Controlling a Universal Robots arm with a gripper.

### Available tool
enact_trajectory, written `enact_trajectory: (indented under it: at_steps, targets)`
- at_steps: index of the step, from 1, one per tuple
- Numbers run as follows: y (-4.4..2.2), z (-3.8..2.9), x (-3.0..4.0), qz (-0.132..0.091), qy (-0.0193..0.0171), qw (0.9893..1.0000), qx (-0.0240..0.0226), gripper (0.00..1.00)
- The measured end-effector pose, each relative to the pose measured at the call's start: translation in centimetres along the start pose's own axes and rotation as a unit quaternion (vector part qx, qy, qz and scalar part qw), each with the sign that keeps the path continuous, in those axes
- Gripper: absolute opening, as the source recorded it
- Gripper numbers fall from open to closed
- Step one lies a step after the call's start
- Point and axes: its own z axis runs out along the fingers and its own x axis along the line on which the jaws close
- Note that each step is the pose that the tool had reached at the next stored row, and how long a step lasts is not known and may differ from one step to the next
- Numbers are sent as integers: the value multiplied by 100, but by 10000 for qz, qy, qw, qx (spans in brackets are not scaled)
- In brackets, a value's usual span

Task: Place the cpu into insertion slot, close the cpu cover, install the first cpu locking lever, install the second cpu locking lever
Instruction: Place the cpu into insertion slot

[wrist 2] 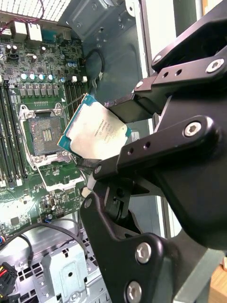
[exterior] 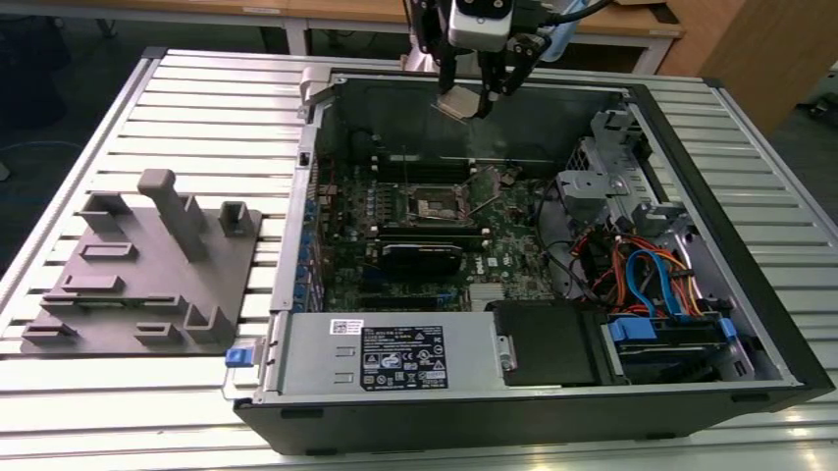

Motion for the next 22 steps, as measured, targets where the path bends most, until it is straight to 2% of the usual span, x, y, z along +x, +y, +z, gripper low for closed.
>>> enact_trajectory:
  at_steps: [10, 13, 17, 22]
  targets:
    - [0, 0, 0, 17, -2, 10000, 0, 54]
    - [0, 0, 0, 143, -13, 9999, -3, 54]
    - [0, 2, 0, 481, -42, 9988, -9, 54]
    - [0, 2, 0, 524, -46, 9986, -10, 54]
